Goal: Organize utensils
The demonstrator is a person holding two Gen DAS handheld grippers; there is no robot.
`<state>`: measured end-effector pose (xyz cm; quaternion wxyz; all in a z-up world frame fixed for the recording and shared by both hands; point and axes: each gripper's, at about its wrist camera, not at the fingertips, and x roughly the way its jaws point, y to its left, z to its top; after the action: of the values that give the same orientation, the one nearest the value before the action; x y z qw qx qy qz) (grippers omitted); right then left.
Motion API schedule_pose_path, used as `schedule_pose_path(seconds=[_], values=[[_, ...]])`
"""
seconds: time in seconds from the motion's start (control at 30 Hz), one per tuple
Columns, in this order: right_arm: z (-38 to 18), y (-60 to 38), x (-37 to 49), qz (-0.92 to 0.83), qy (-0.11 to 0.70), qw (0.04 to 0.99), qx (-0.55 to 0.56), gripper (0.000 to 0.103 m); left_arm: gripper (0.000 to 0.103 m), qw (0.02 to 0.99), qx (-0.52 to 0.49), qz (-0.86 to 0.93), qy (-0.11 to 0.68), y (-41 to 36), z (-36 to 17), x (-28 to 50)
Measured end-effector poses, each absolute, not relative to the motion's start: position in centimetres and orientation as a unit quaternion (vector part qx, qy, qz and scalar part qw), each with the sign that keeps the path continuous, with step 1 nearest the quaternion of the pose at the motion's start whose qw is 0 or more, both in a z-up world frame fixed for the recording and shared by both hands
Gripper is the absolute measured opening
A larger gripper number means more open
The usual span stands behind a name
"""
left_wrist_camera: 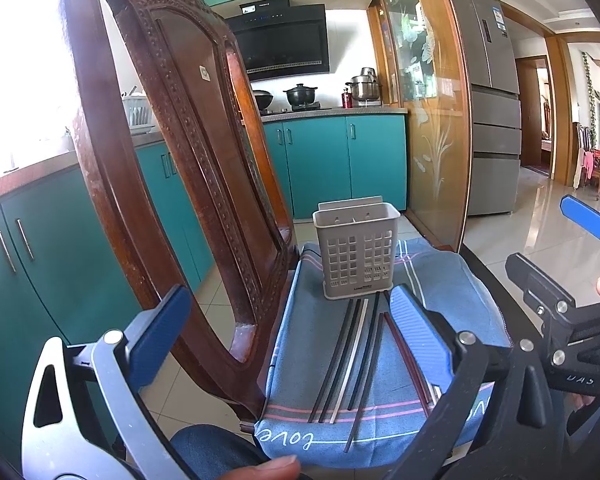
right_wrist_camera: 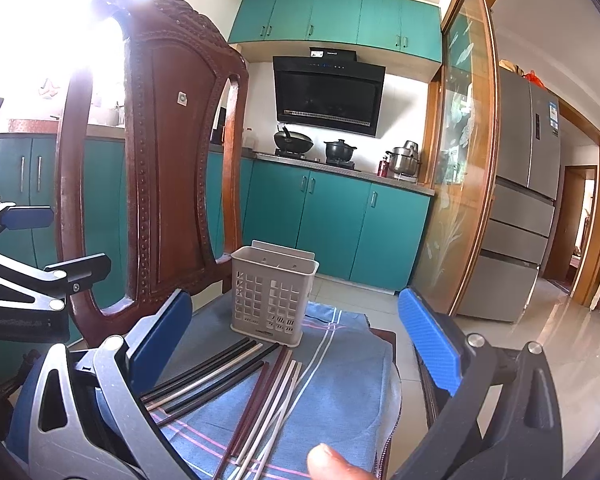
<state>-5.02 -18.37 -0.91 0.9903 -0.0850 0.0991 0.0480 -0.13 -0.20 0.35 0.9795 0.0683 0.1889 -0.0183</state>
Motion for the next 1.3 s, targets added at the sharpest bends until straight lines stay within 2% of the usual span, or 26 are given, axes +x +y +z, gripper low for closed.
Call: schedule_pose_path(seconds=[1.3], values=[[-1.21, -17.71, -5.11, 0.057, 0.098, 0.989, -0.093, 0.101, 0.099, 0.979, 0.070, -0.018, 0.191, -0.07, 0.00, 0.19]])
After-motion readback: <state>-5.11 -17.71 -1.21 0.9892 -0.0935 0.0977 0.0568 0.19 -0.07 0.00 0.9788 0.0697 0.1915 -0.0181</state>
